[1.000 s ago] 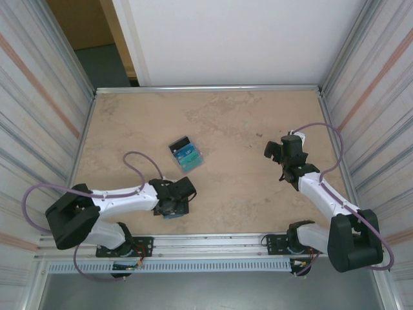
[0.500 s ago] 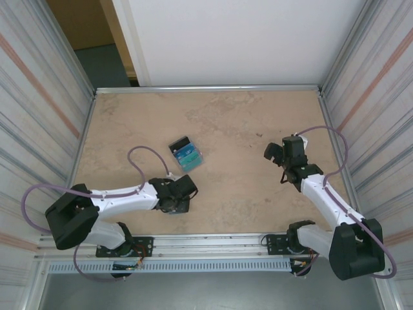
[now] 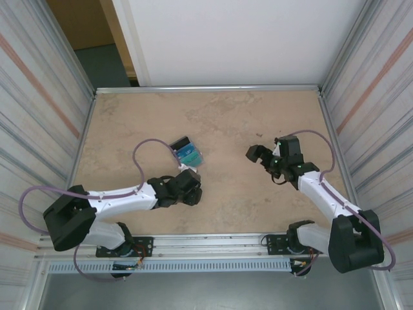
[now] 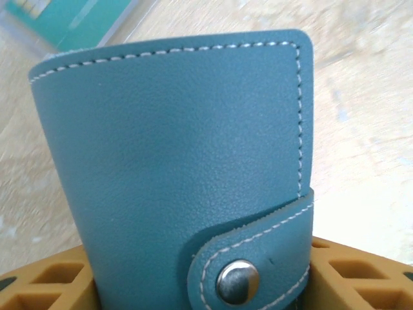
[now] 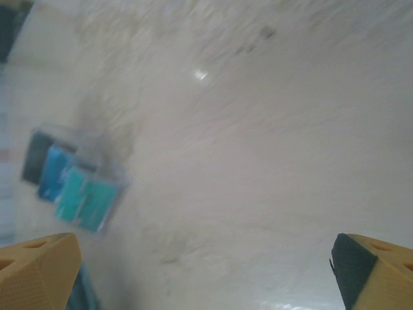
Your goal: Take the credit cards out of the card holder
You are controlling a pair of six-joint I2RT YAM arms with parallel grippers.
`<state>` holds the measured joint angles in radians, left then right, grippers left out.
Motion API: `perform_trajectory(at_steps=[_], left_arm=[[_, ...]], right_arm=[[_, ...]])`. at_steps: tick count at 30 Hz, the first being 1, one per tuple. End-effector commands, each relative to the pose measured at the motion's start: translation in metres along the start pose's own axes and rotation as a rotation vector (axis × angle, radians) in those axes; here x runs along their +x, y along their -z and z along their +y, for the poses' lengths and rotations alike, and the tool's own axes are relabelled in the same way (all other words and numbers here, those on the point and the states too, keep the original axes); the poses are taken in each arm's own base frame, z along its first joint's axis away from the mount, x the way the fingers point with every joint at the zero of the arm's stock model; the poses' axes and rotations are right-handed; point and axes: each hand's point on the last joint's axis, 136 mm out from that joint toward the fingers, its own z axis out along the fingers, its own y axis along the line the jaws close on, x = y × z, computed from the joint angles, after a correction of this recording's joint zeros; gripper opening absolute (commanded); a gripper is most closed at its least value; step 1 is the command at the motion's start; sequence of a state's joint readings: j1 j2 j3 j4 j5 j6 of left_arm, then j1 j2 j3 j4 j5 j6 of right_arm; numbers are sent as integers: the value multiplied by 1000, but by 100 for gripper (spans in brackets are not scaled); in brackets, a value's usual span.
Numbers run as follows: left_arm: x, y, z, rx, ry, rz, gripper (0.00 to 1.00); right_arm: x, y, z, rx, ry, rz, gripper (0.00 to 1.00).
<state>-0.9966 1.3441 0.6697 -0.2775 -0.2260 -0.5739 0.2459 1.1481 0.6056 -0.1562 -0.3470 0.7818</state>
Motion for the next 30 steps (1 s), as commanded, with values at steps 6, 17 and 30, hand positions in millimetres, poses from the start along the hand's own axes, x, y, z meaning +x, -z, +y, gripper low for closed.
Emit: perform_trajectory(at_steps=[6,17,30], left_arm=[[-58,24,-41,182,-82,-222,59],[-98,42,-61,259,-105,-360,57],[-105,46,-78,333,-125,-374,57]], right_arm=[[51,-9,64,-263,39,206,97],[77,-4,115,-370,182,250,89],[86,-22,141,-417,220,295,71]])
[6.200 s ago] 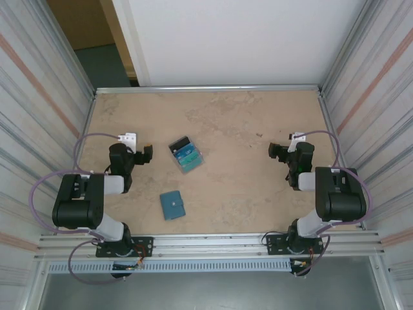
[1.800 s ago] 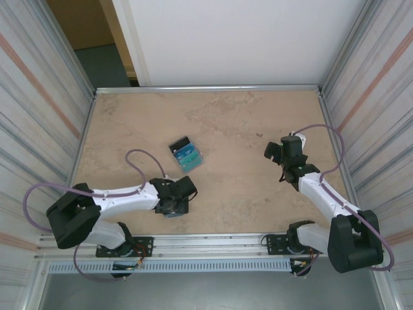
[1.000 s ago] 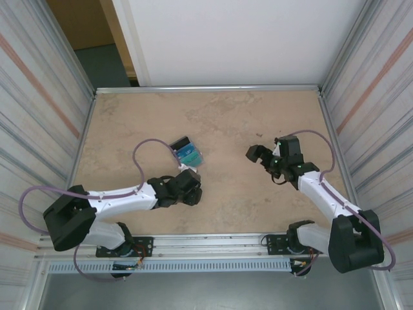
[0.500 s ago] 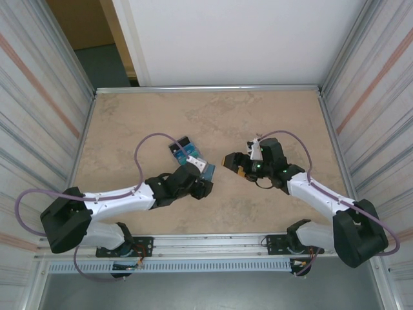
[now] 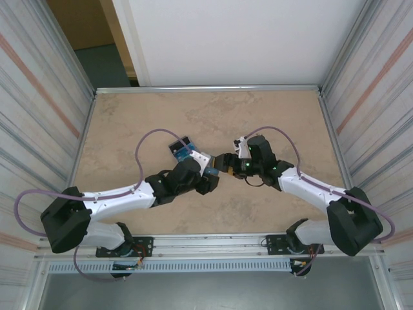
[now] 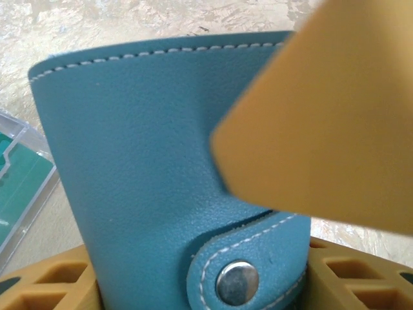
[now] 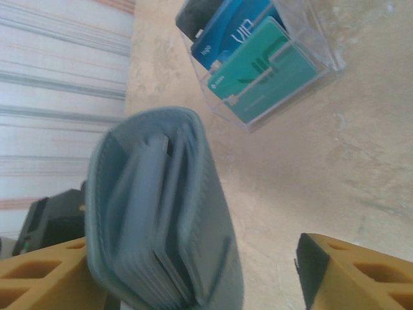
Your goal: Take the credit cards out of the card holder
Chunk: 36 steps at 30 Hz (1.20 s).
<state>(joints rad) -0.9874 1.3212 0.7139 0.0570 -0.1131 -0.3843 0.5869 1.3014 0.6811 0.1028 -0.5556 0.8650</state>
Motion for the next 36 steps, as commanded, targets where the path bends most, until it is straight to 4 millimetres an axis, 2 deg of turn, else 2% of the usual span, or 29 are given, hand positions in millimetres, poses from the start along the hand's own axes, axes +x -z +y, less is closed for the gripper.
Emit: perform_trajectory(at_steps=[1,7,10,13,16,18,22,28,31,36], left_arm=[[-27,3,-14,56,-14,-72,57],[-26,4,-15,69,-9,-68,59],[-30,6,-14,74,-8,-80,69],[-33,12,-16,88,-12,-99,83],[-39,20,-15,106,-10,-126,97],[-44,28,-11,110,-6,-151,99],[-56,48,4,145,53,-216,99],[-77,72,24,340,196,-272,98],[-80,74,22,399,182,-250,92],[-82,72,0,537,146,-191,85]], right_arm=[[-8,-6,17,-45,33,2,69],[-12,-11,19,-52,31,6,43],[-15,-10,19,-45,36,-2,24],[-19,-7,16,-32,33,-15,14],[-26,-1,14,-29,34,-35,11],[-31,5,14,-31,39,-48,9],[-37,19,17,-47,66,-57,9],[-49,43,22,-98,97,-73,10],[-52,55,34,-152,133,-64,12],[-50,70,58,-225,236,-36,14]])
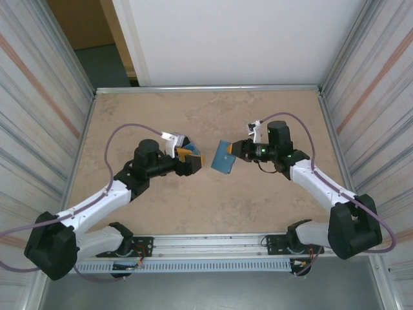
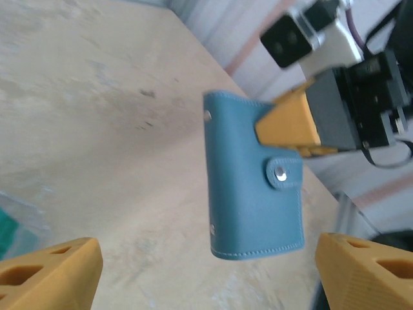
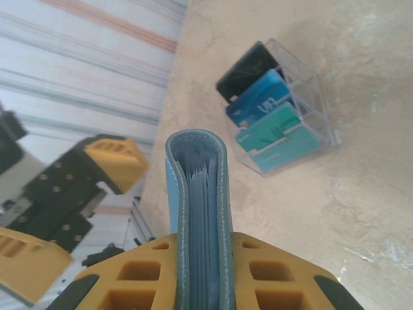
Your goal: Take the credit cards out of the card holder
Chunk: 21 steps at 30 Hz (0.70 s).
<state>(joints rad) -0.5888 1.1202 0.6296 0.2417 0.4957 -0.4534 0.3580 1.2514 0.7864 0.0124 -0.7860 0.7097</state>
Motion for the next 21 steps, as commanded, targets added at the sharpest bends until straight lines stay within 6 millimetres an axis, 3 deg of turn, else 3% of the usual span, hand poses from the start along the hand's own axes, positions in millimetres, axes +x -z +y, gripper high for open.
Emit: perform_trajectory(at_steps=[1,5,21], left_arm=[[-7,-4,-39,222,-22,45,84],[-6,-11,-57,362,3,96,83],[1,-19,-65,430,17,141,64]], right_arm=[[-1,15,44,-128,153,32,14],[-1,21,58,-170,196,33,13],[0,24,80,-272,249,57,13]])
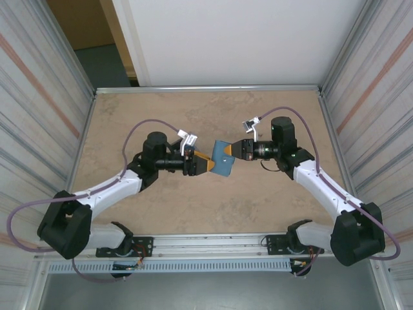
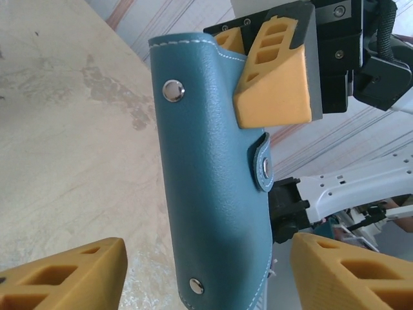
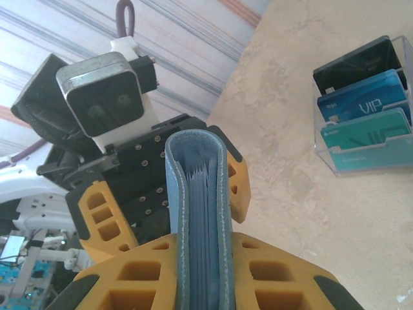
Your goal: Take the credit cards out of the card holder
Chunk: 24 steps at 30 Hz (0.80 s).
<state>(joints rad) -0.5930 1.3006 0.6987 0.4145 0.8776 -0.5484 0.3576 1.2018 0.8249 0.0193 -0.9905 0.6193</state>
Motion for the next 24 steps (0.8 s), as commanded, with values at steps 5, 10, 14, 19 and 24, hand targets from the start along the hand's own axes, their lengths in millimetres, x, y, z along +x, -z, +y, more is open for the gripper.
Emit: perform_trajectory(at_steps=[5,10,14,19,24], left_arm=[[-4,-9,-18,76,-43,15,50],[-3,-12,-18,80,-40,18,30],[-5,-13,-16,59,-41,6,15],[-6,-11,-8,-11,-54,-17,4],[-7,-7,2,-129,-84,-44,0]], right_arm=[[-13,0,29,-87,97,-6,13],[-13,-4,26,-82,89,1,13],[-14,-5,19,-53,83,-3,13],[-15,-5,6,28,66,-14,26],[-20,0,-12,185,63,-53,49]])
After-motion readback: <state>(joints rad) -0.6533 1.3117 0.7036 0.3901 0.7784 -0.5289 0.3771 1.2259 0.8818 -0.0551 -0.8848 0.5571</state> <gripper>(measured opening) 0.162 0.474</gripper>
